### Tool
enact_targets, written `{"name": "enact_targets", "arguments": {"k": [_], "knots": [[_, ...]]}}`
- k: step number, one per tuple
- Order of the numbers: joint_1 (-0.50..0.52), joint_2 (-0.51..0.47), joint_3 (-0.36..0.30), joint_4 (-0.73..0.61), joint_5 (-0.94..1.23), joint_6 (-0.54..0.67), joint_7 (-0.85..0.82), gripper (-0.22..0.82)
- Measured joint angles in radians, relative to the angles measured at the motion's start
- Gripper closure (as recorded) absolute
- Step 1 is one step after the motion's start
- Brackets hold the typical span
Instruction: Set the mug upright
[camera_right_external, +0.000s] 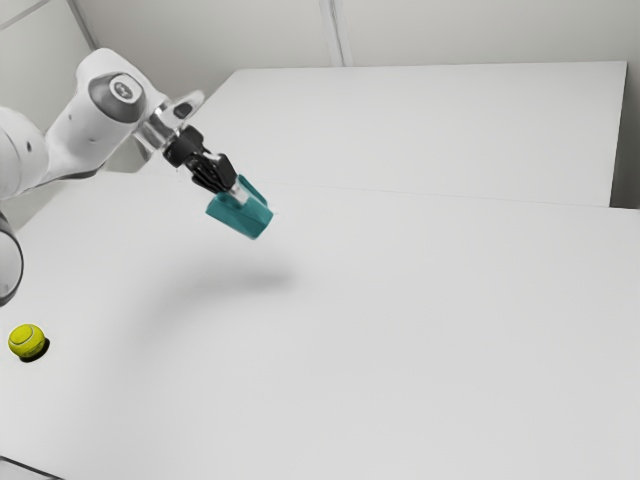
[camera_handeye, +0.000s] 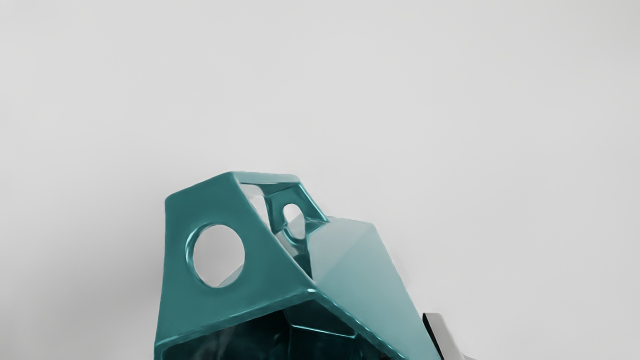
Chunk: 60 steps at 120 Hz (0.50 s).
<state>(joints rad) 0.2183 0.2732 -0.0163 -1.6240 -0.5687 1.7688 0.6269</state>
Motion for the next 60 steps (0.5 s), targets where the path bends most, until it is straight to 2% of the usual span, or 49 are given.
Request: {"name": "enact_targets", "arguments": {"k": [14,26,41,60], "knots": [[-0.049,0.007,-0.040,0.029,0.318,0.048,-0.061,0.78],[-0.067,0.031,-0.052,0.026,0.499,0.117,-0.121,0.78],[-0.087,0.057,-0.057,-0.036,0.638,0.240,-0.206,0.79],[-0.089,0.097,-0.057,-0.100,0.698,0.350,-0.299,0.79]]}}
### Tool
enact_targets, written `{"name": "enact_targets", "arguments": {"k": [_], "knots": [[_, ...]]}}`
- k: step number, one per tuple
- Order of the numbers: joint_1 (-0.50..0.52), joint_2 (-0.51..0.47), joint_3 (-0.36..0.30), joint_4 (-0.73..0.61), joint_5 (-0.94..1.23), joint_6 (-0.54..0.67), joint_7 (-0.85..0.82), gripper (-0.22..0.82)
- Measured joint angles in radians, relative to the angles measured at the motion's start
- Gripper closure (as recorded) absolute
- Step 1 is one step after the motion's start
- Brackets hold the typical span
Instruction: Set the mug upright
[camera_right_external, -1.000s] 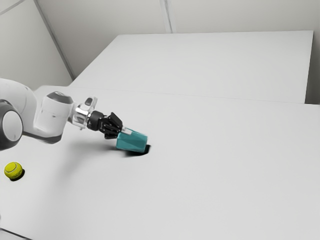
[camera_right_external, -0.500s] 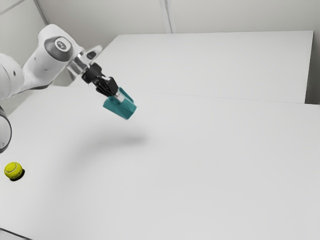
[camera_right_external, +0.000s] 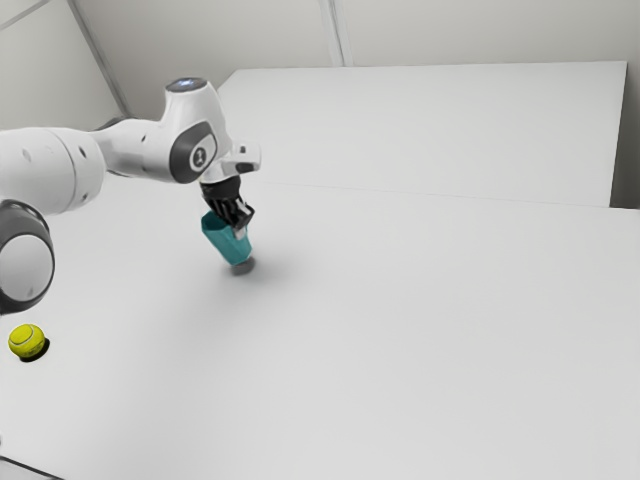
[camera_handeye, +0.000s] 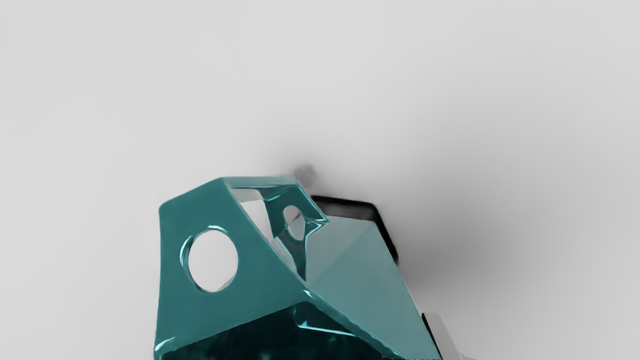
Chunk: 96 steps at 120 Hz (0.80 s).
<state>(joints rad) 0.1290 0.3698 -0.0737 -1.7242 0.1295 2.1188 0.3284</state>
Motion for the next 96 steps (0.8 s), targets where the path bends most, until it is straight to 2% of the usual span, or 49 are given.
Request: {"name": "enact_targets", "arguments": {"k": [24,43,56,80,88,96], "knots": [[-0.003,0.033,0.000,-0.029,0.019,0.052,-0.089,0.78],[-0.005,0.032,0.000,-0.031,0.016,0.065,-0.133,0.43],[-0.005,0.018,0.001,-0.027,0.014,0.063,-0.158,0.26],[-0.007,-0.026,0.009,0.070,0.010,-0.003,-0.190,0.10],[-0.017,-0.046,0.003,0.173,0.009,-0.090,-0.198,0.07],[-0.027,-0.070,-0.007,0.316,-0.012,-0.232,-0.203,0.05]]}}
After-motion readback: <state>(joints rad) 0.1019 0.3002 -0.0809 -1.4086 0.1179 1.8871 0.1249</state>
